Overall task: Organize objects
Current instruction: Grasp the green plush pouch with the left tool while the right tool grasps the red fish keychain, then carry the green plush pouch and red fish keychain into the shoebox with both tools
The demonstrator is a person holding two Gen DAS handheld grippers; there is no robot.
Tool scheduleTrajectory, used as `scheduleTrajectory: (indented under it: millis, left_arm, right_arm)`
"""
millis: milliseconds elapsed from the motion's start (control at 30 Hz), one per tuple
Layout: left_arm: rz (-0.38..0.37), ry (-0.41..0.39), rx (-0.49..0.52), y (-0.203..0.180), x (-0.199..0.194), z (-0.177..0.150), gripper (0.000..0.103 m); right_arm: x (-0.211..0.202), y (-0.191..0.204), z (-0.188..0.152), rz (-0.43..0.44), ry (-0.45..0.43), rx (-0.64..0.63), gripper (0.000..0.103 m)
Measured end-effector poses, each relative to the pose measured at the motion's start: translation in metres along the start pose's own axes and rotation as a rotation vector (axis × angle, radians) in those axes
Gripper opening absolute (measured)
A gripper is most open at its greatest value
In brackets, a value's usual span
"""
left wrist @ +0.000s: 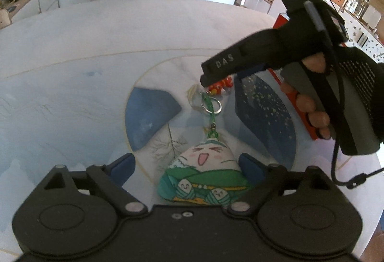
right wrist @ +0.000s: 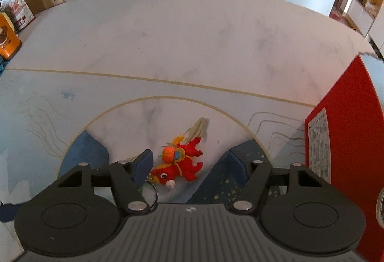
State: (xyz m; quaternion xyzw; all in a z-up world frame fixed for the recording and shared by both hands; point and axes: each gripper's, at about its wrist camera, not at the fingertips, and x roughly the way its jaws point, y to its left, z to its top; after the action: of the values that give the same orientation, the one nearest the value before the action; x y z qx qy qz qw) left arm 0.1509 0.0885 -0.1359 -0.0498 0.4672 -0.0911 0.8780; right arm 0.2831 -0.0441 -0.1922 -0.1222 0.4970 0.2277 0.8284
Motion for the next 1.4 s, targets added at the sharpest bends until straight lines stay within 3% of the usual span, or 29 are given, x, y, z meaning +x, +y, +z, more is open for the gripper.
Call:
scheduleTrajectory:
  millis: [167,300,600,867,1400]
  left_arm:
    - [-0.025,0.018,-0.008,-0.002,0.003,-0.002,0.079]
    - [-0.030,0.019,-0.004,-0.003,0.004,-0.003,0.073]
    - [-0.029,0.015,-0.008,-0.002,0.003,-0.003,0.068]
    - [-0.031,-0.016,-0.045,0.000,-0.012,0.007,0.067]
    - [-0.035,-0.209,0.029,-0.032,-0.077,0.061,0.067]
  right_arm:
    - [-0.002,0.002,-0.001,-0.009,0.004,-0.001,0.054]
    - [-0.005,0.006,-0.001,-0.001,0.001,-0.002,0.039]
    - [-0.013,0.003,-0.004,0.003,-0.013,0.022,0.036]
    - [-0.051,-0.008,-0.007,0.033,-0.055,0.044,0.036]
    - [-0.166,-0.044,-0.023,0.106,-0.208,0.088,0.036]
